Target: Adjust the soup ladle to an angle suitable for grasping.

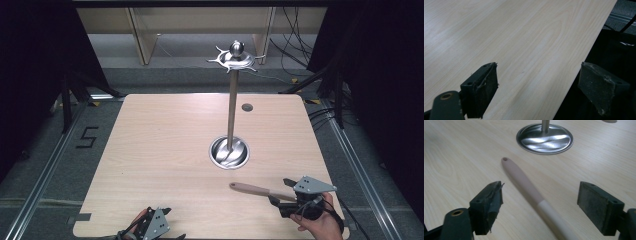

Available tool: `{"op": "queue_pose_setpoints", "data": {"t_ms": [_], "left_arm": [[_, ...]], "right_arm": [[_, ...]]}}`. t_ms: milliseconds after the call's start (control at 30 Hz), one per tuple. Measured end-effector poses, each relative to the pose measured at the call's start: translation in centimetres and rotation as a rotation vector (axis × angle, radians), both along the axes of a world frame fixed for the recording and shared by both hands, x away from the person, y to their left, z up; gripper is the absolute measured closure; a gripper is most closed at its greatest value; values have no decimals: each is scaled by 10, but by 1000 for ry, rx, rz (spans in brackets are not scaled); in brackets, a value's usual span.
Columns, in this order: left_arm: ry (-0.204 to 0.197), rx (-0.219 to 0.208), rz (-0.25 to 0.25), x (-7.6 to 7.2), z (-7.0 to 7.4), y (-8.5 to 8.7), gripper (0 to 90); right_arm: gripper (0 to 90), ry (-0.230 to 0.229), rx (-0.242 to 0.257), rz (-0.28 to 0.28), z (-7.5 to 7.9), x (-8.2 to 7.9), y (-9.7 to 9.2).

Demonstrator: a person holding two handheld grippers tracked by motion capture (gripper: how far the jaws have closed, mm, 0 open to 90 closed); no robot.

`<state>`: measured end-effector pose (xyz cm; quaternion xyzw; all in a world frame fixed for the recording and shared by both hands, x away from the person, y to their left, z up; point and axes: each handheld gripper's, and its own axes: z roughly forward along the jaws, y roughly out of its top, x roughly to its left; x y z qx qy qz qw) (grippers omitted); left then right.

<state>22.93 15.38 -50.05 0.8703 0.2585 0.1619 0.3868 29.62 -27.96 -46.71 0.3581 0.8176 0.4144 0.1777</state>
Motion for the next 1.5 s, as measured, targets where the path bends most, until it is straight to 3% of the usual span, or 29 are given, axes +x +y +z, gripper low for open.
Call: {"op": "queue_pose_setpoints", "data": {"t_ms": [33,100,133,167,333,367,400,467,500,533,567,633,667,700,733,833,967,1133,1200,1367,1400,1467,1500], "left_arm": [[3,38,-8,1,2,2,150],[-4,30,0,1,1,1,150],[-1,2,2,0,0,0,150],[-8,33,4,1,1,2,150],[-2,24,7,1,1,1,150],[-2,23,7,1,1,1,150],[-6,31,4,1,1,1,150],[2,8,5,0,1,0,150],[-4,14,2,0,0,1,150],[-7,33,2,1,1,2,150],[-7,25,9,0,2,2,150],[-1,17,8,0,1,1,150],[0,13,9,0,1,1,150],[-1,18,7,0,1,1,150],[-5,24,6,0,2,2,150],[-3,25,1,1,1,2,150],[-2,18,7,1,1,1,150],[1,20,9,1,1,2,150],[1,22,6,1,1,2,150],[-1,20,2,1,2,2,150],[-1,23,1,1,2,2,150],[-2,21,4,1,1,2,150],[4,8,5,1,1,2,150]], "right_arm": [[244,3,-13,11,1,2,0],[260,11,-31,15,1,6,1],[289,26,-53,21,2,9,2],[289,26,-53,21,2,9,2],[377,34,-110,39,7,17,6],[407,48,-145,53,7,19,8],[407,48,-145,53,7,19,8],[434,90,-177,54,8,20,12],[463,99,-219,75,7,23,15],[463,99,-219,75,7,23,15],[483,95,-245,96,4,26,19],[514,114,-256,110,5,27,20],[531,86,-251,126,3,29,21],[537,107,-255,130,4,29,22],[545,93,-271,146,3,31,22],[548,120,-291,136,2,33,25],[582,151,-334,166,2,37,26],[608,157,-373,180,-2,41,30],[611,185,-388,198,-2,41,32],[630,175,-409,272,-3,47,31],[633,170,-405,259,-4,47,31],[640,207,-409,244,-3,48,31],[643,195,-418,252,-4,49,30]]}}
